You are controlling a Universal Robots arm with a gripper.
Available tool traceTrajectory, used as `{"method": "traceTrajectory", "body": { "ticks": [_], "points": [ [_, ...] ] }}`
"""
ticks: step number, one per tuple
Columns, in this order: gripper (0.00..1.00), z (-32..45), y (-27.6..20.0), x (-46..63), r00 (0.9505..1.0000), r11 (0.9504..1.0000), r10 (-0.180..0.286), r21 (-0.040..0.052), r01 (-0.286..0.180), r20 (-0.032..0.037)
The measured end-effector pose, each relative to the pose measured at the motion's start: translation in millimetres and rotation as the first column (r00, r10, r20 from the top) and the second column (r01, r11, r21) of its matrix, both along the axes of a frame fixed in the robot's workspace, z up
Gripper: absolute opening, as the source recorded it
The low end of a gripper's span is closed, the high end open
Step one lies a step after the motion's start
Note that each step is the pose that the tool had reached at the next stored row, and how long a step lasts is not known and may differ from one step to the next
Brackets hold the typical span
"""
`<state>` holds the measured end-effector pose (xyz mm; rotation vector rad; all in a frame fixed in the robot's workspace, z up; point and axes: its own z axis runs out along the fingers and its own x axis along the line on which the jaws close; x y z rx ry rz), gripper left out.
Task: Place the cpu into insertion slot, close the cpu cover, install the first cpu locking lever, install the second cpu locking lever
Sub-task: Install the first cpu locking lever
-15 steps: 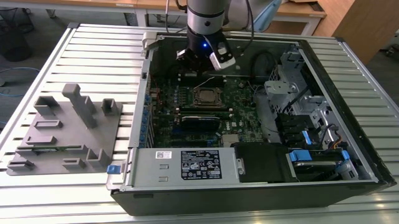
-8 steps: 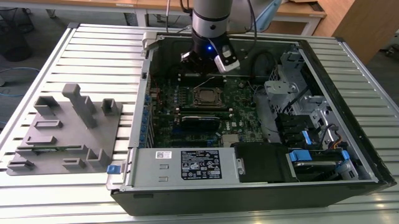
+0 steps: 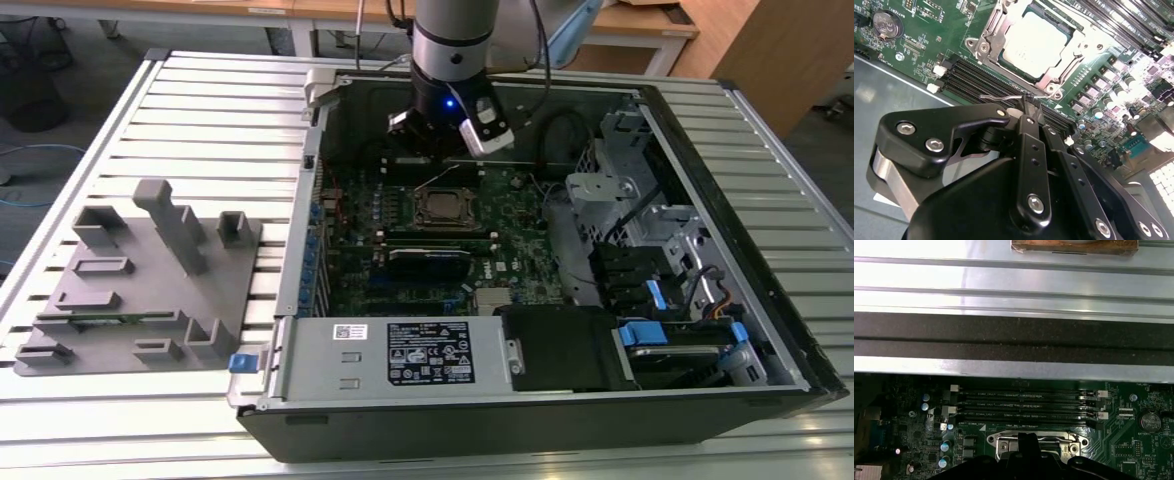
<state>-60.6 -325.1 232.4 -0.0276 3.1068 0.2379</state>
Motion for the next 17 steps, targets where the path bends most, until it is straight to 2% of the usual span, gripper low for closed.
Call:
{"method": "traceTrajectory", "body": {
  "ticks": [8, 11, 15, 16, 17],
  "points": [
    [0.1, 0.0, 0.0, 0.0, 1.0, 1.0, 0.0, 0.001, 0.0, -0.0001],
    [0.1, 0.1, 0.0, -0.1, 1.0, 1.0, 0.0, 0.0053, 0.0, -0.0001],
    [0.1, 0.0, 0.0, -0.1, 1.0, 1.0, 0.0, 0.0065, 0.0, -0.0001],
    [0.1, 0.0, 0.0, 0.0, 1.0, 1.0, 0.0, 0.0068, 0.0, -0.0019],
    [0.1, -0.1, 0.0, 0.2, 0.9999, 1.0, 0.0, 0.0068, 0.0, -0.0121]
  ]
}}
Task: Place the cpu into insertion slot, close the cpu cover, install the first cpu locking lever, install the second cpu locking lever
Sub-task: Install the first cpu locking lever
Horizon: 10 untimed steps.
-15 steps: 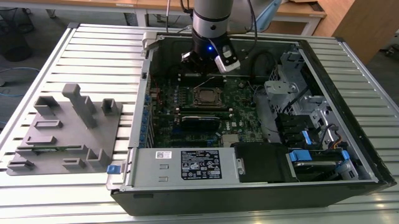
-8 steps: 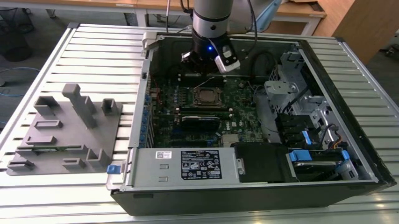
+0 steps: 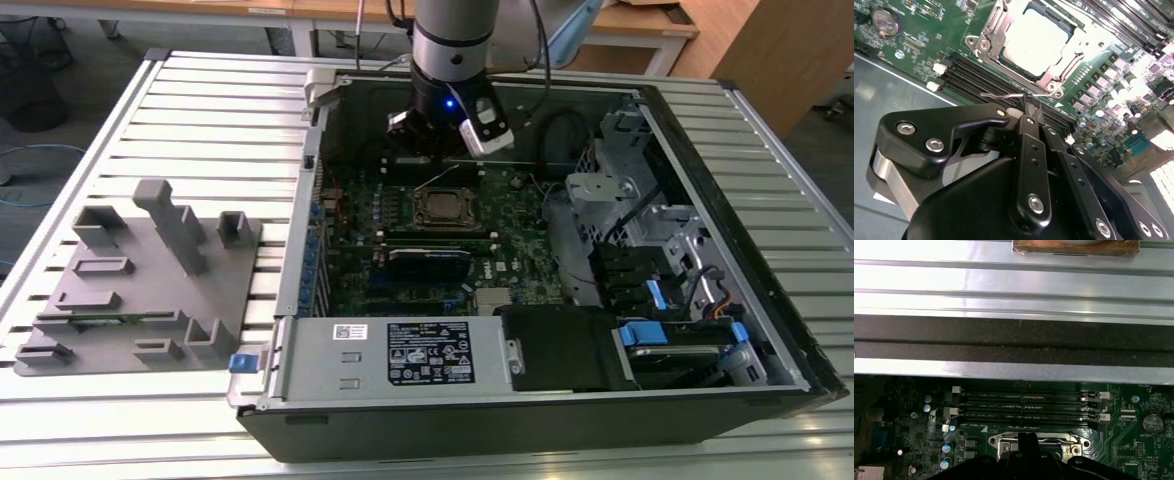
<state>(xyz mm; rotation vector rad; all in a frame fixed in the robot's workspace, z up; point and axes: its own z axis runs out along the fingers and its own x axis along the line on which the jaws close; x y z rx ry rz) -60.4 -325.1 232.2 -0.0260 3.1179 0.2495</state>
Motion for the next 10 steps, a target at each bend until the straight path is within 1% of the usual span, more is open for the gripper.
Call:
{"method": "traceTrajectory", "body": {
  "ticks": [1, 2, 7, 10],
  "points": [
    [0.1, 0.0, 0.0, 0.1, 0.9999, 1.0, 0.0, -0.0001, 0.0, -0.011],
    [0.1, 0.0, 0.0, 0.0, 0.9999, 1.0, 0.0, -0.0002, 0.0, -0.0123],
    [0.1, -0.1, 0.1, 0.1, 0.9999, 1.0, 0.0, 0.0, 0.0, -0.0124],
    [0.1, -0.6, 0.3, 0.2, 0.9999, 1.0, 0.0, 0.002, 0.0, -0.0125]
  ]
}}
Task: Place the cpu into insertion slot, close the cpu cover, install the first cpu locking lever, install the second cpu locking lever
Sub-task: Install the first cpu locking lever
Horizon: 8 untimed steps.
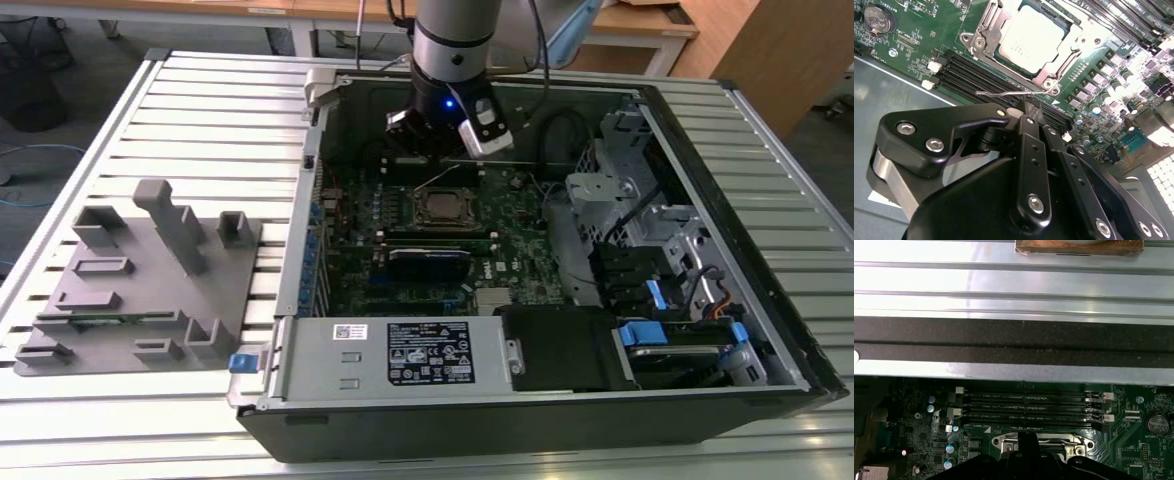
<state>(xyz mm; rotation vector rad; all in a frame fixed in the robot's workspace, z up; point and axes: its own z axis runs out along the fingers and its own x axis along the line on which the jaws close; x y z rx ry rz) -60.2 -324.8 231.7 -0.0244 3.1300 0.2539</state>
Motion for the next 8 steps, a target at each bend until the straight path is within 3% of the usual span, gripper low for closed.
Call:
{"method": "traceTrajectory", "body": {
  "ticks": [8],
  "points": [
    [0.1, -1.4, 1.2, 2.7, 1.0, 1.0, 0.0, 0.0021, 0.0, -0.0001]
  ]
}}
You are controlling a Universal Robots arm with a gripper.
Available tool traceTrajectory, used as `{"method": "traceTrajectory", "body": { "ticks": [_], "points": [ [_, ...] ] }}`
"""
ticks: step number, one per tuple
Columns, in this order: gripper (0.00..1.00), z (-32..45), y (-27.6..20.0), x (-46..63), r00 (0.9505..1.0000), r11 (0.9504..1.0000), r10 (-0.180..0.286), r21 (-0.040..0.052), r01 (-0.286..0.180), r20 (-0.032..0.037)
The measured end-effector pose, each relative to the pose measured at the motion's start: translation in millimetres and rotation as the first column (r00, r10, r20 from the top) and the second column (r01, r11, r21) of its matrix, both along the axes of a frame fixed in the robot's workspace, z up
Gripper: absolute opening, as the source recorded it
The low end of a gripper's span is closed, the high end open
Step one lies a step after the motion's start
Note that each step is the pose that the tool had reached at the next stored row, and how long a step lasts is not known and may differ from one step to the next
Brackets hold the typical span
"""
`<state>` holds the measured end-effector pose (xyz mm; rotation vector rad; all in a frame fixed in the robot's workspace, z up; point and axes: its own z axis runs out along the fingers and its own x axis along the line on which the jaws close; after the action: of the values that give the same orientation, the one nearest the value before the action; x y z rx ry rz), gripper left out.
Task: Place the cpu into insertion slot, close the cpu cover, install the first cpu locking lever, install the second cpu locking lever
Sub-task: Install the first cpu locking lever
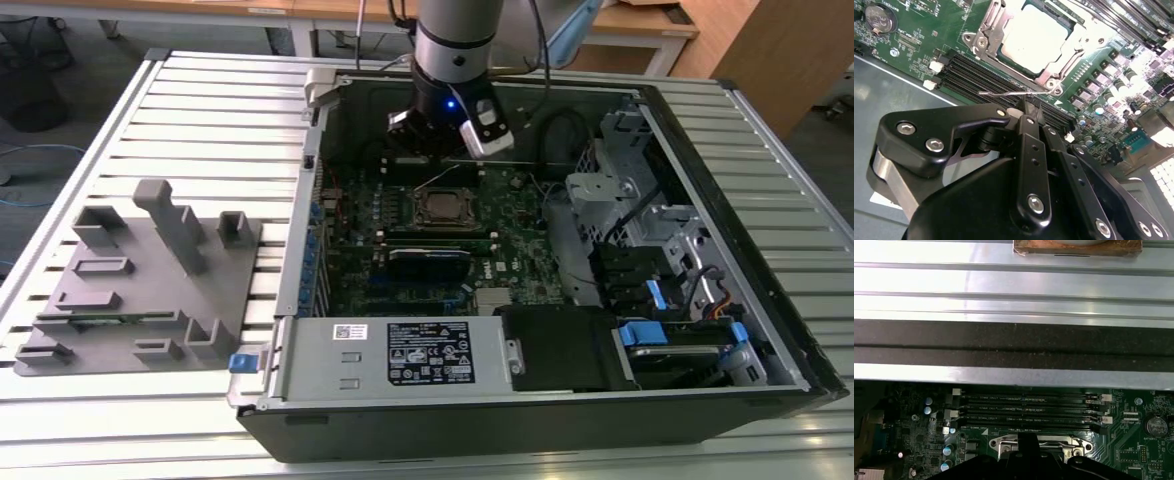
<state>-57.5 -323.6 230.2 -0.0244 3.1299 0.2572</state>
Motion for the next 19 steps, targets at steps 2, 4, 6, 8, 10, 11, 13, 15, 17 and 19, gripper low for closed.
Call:
{"method": "traceTrajectory", "body": {
  "ticks": [2, 4, 6, 8, 10, 11, 13, 15, 17, 19],
  "points": [
    [0.1, -0.3, 0.2, 2.5, 1.0, 1.0, 0.0, -0.0001, 0.0, -0.0001],
    [0.1, -0.7, 0.8, 3.9, 1.0, 1.0, 0.0, 0.0, 0.0, 0.0],
    [0.1, -0.9, 1.4, 4.7, 1.0, 1.0, 0.0, 0.0, 0.0, 0.0],
    [0.1, -1.3, 2.1, 5.4, 1.0, 1.0, 0.0, 0.0001, 0.0, 0.0],
    [0.1, -1.6, 2.9, 5.9, 1.0, 1.0, 0.0, 0.0, 0.0, 0.0],
    [0.1, -1.7, 3.4, 6.2, 1.0, 1.0, 0.0, 0.0, 0.0, 0.0],
    [0.1, -2.1, 4.1, 6.6, 1.0, 1.0, 0.0, 0.0, 0.0, 0.0],
    [0.1, -2.8, 4.5, 6.9, 1.0, 1.0, 0.0, 0.0001, 0.0, 0.0001],
    [0.1, -3.9, 5.0, 7.2, 1.0, 1.0, 0.0, 0.0001, 0.0, 0.0],
    [0.1, -5.1, 5.1, 7.3, 1.0, 1.0, 0.0, 0.0008, 0.0, 0.0]
  ]
}}
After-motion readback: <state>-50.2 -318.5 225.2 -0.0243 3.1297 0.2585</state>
